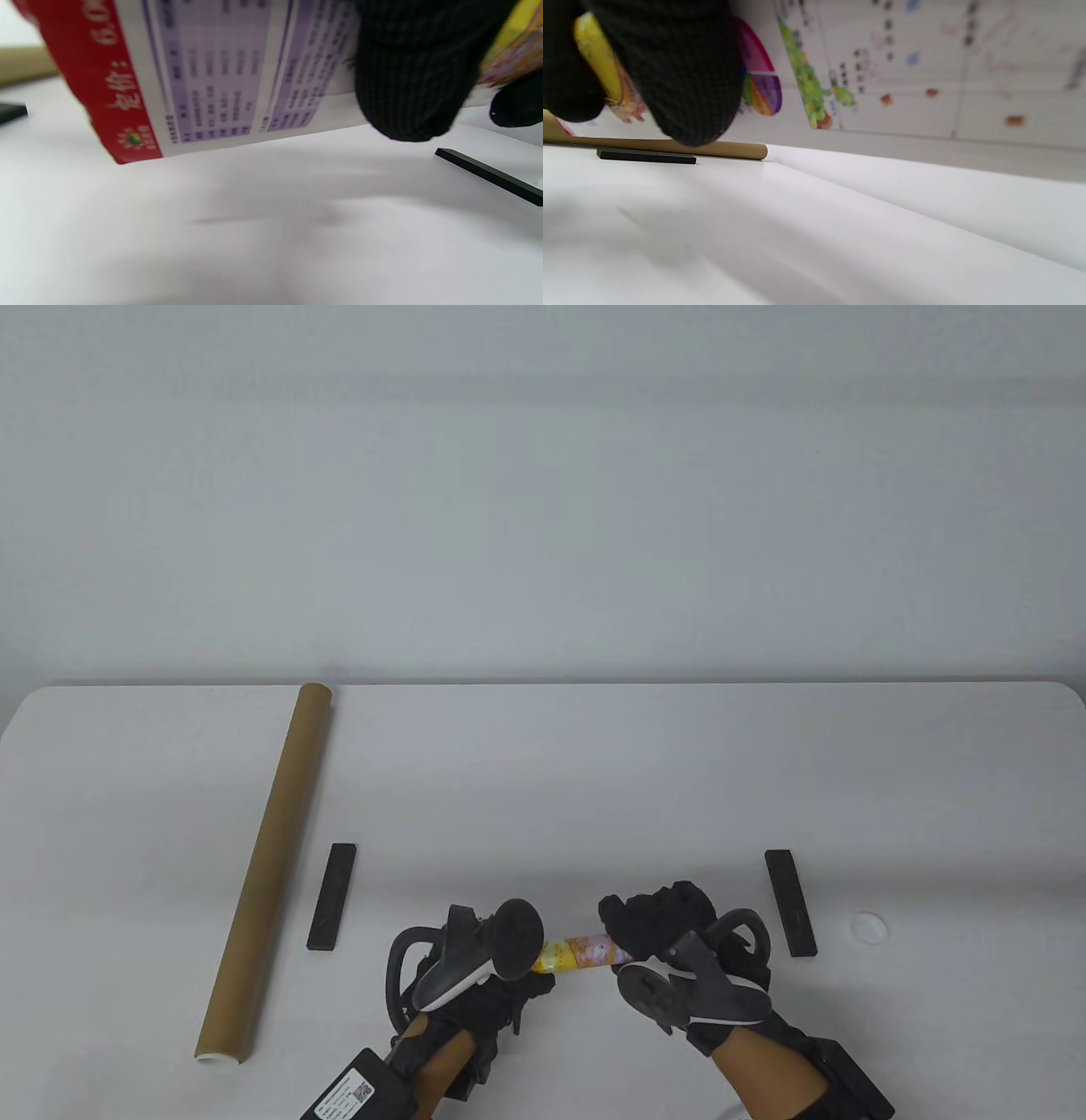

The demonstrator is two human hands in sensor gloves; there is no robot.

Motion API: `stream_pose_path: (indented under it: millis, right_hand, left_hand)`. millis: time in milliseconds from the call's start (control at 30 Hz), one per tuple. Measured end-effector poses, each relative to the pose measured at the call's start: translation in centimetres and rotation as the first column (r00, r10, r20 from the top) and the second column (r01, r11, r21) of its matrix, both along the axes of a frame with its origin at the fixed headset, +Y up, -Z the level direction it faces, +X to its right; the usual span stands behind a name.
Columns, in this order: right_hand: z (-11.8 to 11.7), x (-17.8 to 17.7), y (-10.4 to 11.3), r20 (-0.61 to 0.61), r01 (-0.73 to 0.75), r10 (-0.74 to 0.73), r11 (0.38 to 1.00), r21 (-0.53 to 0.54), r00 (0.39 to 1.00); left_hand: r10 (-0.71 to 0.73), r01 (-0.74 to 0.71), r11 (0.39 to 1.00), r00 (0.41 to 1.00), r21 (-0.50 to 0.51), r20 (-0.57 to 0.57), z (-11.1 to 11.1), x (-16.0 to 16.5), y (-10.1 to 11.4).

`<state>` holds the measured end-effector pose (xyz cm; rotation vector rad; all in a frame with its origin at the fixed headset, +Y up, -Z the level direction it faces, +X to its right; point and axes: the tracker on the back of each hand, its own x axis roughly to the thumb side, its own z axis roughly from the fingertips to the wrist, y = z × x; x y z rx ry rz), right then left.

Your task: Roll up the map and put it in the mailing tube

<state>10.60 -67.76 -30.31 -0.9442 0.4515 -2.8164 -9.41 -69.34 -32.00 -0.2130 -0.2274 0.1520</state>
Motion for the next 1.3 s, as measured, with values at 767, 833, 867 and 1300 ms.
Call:
stream_pose_path:
  millis: [767,833,867,1300]
  right_hand:
    - [-1.6,0.9,-0.4,0.049,0.130,-0.122,0.961,-0.244,0.991]
    - [-1.8,1.0,-0.5,0.050,0.144,-0.135,0.952,-0.272,0.990]
    - [-1.8,1.0,-0.6,0.047,0.141,-0.133,0.951,-0.276,0.990]
    - [-0.4,0.2,-0.2,0.010,0.030,-0.029,0.998,-0.059,1.000]
  left_hand:
    - [-0.206,0.192,0.901,0.979,0.390,-0.006,1.7,1.2,1.1]
    - [-0.214,0.199,0.896,0.977,0.396,-0.007,1.7,1.3,1.1]
    - [-0.211,0.197,0.902,0.977,0.384,-0.004,1.7,1.3,1.1]
    - [-0.065,0.065,0.993,0.998,0.101,0.002,0.3,0.2,0.3]
